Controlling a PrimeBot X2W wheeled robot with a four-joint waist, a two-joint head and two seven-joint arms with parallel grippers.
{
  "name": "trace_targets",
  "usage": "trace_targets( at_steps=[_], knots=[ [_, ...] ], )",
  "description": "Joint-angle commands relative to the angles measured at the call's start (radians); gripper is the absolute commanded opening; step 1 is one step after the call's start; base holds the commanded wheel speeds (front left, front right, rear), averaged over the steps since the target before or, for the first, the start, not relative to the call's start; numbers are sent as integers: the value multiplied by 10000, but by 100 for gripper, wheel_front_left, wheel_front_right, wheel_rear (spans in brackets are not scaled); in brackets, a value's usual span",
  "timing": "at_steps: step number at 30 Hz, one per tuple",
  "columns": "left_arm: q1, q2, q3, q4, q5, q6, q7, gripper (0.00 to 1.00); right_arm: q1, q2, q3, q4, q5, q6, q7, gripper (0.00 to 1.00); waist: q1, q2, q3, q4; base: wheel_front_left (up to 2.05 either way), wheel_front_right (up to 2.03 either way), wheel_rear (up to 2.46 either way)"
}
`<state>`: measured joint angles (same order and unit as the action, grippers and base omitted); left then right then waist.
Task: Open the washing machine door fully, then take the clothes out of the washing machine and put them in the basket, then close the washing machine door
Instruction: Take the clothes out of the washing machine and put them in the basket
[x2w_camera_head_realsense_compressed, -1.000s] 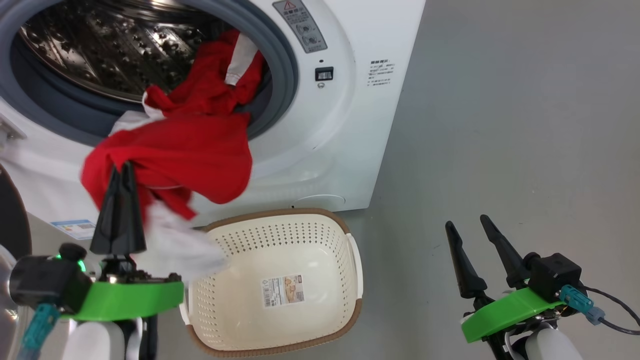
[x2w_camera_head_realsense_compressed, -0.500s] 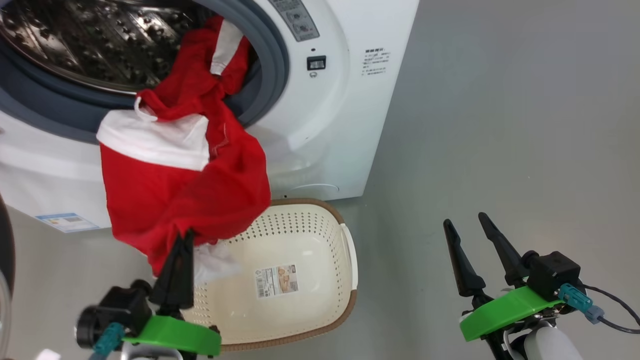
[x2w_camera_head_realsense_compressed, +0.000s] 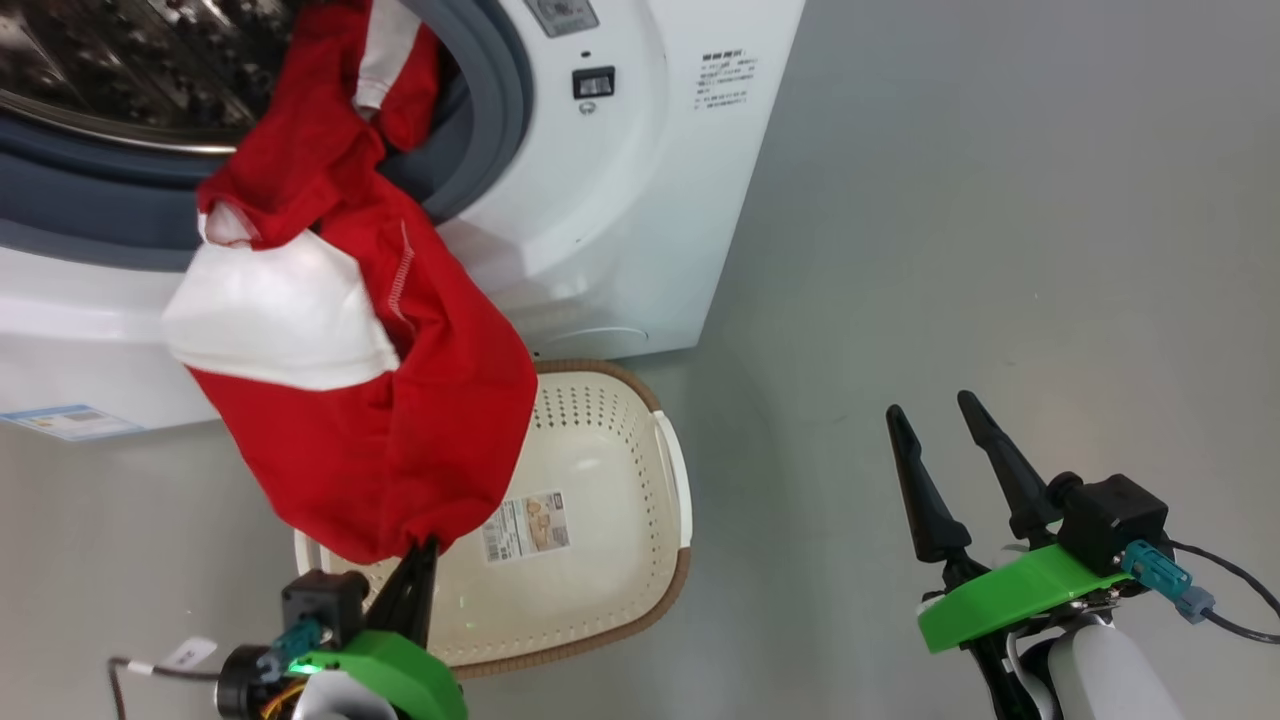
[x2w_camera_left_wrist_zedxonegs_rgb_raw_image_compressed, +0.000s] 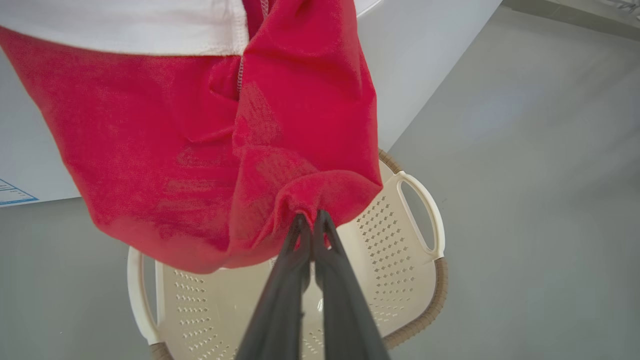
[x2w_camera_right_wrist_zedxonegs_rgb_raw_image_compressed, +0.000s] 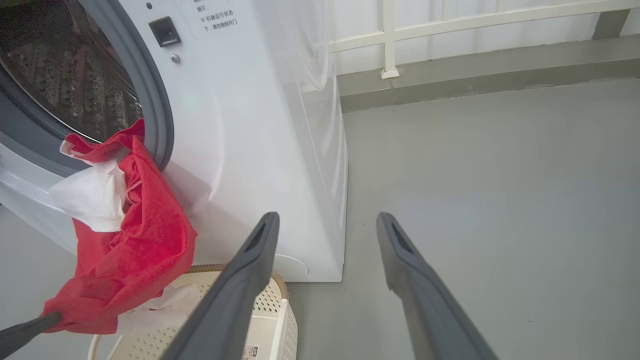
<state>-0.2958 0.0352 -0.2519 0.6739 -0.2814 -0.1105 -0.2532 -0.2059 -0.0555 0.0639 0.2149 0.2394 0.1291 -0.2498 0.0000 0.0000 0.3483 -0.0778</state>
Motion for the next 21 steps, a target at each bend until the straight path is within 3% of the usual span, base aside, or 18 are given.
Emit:
trace_targets(
  at_steps=[1, 11, 21],
  knots=[
    [-408, 151, 84, 249, 6, -92, -85, 0, -214, 51, 274, -269, 32, 16, -120, 100, 0, 0, 255, -125, 0, 0, 0],
    [-1471, 151, -1058, 2140, -429, -195, -85, 0, -591, 52, 360, -369, 177, 16, -120, 100, 0, 0, 886, -381, 0, 0, 0],
    [-1885, 151, -2642, 3803, -1642, -199, -85, 0, -721, 52, 415, -430, 306, 16, -120, 100, 0, 0, 1257, -548, 0, 0, 0]
  ],
)
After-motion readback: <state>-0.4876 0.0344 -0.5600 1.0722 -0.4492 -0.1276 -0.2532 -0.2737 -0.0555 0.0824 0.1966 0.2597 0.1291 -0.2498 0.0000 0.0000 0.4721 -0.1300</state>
